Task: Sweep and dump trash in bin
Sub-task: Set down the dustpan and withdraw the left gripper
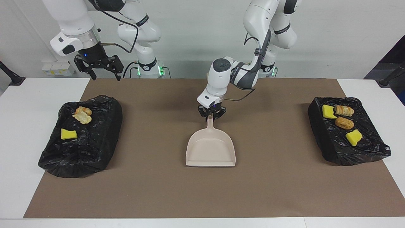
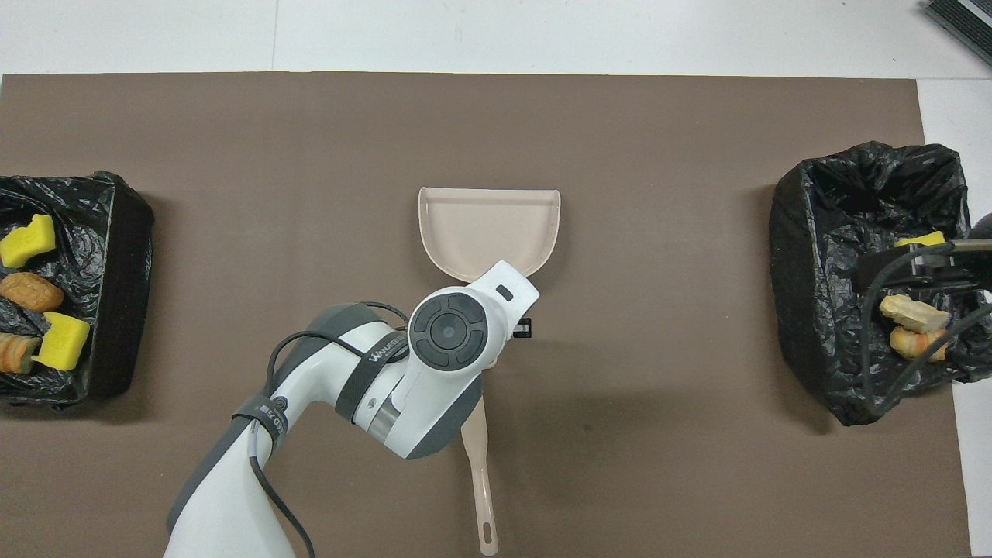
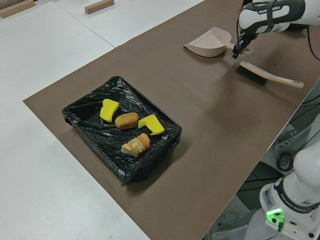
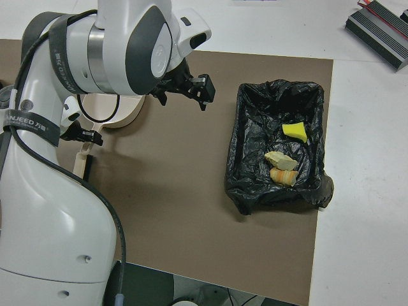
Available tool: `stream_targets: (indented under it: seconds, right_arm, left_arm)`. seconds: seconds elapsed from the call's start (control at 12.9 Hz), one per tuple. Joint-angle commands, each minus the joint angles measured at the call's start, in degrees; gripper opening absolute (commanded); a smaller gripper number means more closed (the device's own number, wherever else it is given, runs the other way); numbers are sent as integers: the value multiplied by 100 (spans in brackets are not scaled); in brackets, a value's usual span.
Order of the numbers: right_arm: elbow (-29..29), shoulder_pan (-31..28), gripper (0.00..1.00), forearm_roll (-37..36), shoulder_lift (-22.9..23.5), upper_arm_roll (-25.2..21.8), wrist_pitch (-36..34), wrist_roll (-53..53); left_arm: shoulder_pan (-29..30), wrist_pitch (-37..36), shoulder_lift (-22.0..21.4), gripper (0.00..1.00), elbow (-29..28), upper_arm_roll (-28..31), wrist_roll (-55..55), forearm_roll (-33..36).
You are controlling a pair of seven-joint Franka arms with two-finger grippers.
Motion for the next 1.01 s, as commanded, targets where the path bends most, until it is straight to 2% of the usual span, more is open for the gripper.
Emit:
stream_targets:
  seconds: [0.0, 0.23, 0.47, 0.7, 0.93]
  right_arm:
    - [-165, -83, 100, 122, -124, 47, 111, 33]
    - [-165, -83, 100, 122, -124, 47, 111, 33]
    - [-165, -75, 100, 122, -124, 47, 111, 33]
    - [-165, -83, 100, 122, -124, 47, 111, 33]
    - [-165, -83, 100, 122, -124, 47, 103, 33]
  left_arm:
    - [170, -340, -280, 100, 61, 135, -6, -82]
    - [802, -1156, -781, 100, 52, 135, 247, -12]
    - [1400, -2036, -1334, 100, -71, 126, 1029, -12]
    - [1989, -2266, -2002, 100, -570, 126, 1802, -12]
    - [2481, -2362, -2302, 100, -870, 126, 2260, -3]
